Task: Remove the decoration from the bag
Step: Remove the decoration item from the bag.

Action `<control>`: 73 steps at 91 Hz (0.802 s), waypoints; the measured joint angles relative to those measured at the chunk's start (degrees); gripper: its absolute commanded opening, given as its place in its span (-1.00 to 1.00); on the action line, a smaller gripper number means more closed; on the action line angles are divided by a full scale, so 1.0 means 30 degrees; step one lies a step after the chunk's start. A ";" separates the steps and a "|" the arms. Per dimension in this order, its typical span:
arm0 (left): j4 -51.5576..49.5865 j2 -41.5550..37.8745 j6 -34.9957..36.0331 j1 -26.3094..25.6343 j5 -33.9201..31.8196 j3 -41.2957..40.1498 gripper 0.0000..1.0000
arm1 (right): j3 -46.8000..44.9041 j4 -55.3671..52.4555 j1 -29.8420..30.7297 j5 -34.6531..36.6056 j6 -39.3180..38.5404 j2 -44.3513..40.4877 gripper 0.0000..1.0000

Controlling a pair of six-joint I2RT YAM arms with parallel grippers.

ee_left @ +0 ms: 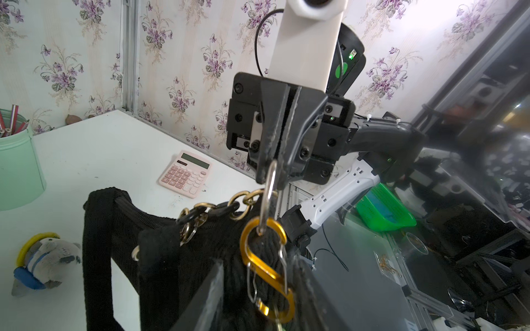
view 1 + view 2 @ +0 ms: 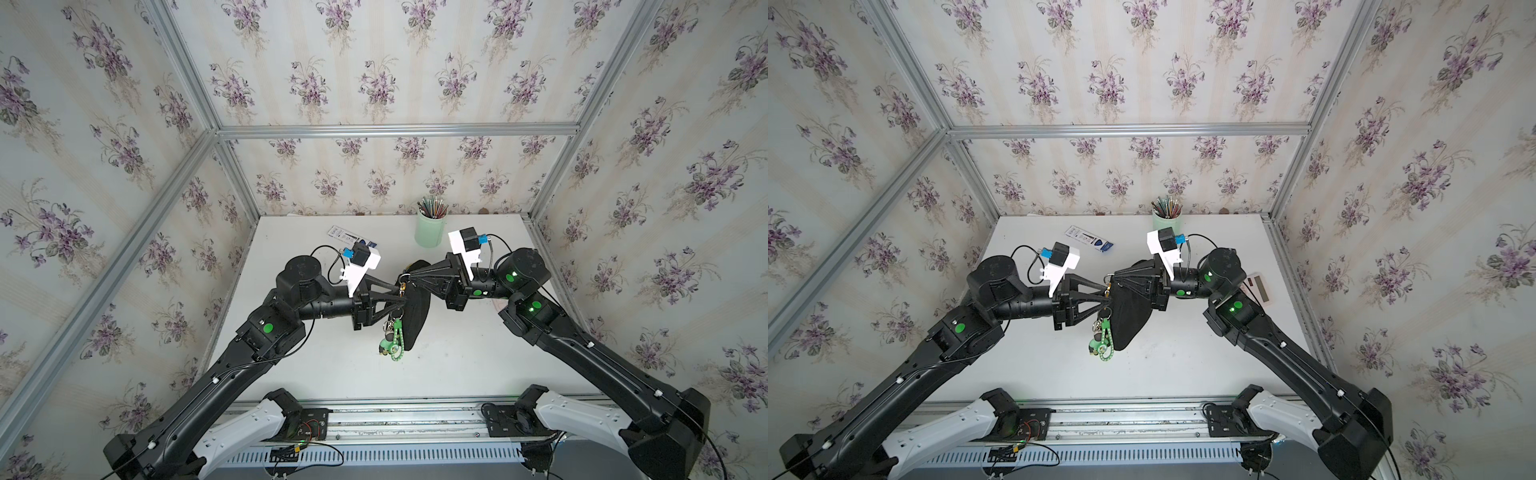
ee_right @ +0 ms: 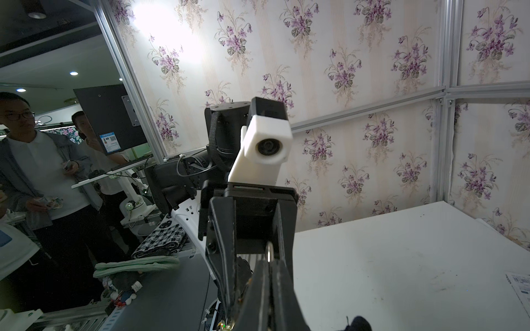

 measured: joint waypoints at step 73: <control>0.2812 0.0539 -0.2208 0.0532 0.2018 -0.0911 -0.06 | -0.0678 0.1880 -0.0328 -0.0801 0.1056 -0.0044 -1.00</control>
